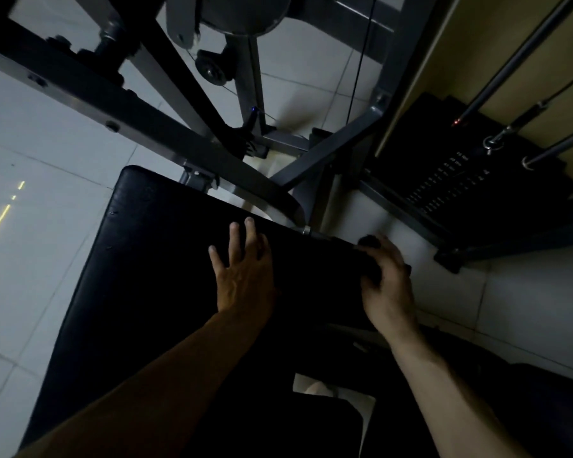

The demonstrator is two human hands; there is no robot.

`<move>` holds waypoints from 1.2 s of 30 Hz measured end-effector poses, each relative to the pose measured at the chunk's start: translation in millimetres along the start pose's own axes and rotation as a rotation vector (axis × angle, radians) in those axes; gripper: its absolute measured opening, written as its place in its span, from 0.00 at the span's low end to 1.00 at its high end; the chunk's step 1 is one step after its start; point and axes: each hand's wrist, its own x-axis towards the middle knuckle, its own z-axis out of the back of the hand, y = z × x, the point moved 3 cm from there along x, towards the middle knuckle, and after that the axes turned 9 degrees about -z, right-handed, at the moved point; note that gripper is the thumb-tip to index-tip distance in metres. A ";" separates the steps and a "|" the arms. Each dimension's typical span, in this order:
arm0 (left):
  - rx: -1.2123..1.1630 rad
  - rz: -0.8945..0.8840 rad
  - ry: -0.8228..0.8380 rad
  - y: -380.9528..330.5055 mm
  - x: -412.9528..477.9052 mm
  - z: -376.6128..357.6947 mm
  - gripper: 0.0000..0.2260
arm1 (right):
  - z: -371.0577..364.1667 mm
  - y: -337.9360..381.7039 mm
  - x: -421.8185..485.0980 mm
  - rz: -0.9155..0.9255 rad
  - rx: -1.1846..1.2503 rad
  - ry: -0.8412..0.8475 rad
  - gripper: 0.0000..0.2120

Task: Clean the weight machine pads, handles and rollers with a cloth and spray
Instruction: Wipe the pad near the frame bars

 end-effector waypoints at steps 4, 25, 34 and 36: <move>-0.063 -0.061 -0.063 9.6 -19.8 -0.2 0.40 | -39.0 -17.4 -34.0 0.112 -0.037 0.052 0.24; -0.312 0.501 -0.195 152.2 -127.4 -4.8 0.45 | -230.3 263.4 6.2 0.722 -0.198 -0.004 0.25; -0.344 0.507 -0.217 157.9 -139.6 -8.0 0.50 | -253.3 246.1 -35.1 1.106 -0.362 0.205 0.31; -0.305 0.496 -0.214 158.0 -136.9 -8.5 0.50 | -233.6 259.0 0.8 0.858 -0.294 0.069 0.31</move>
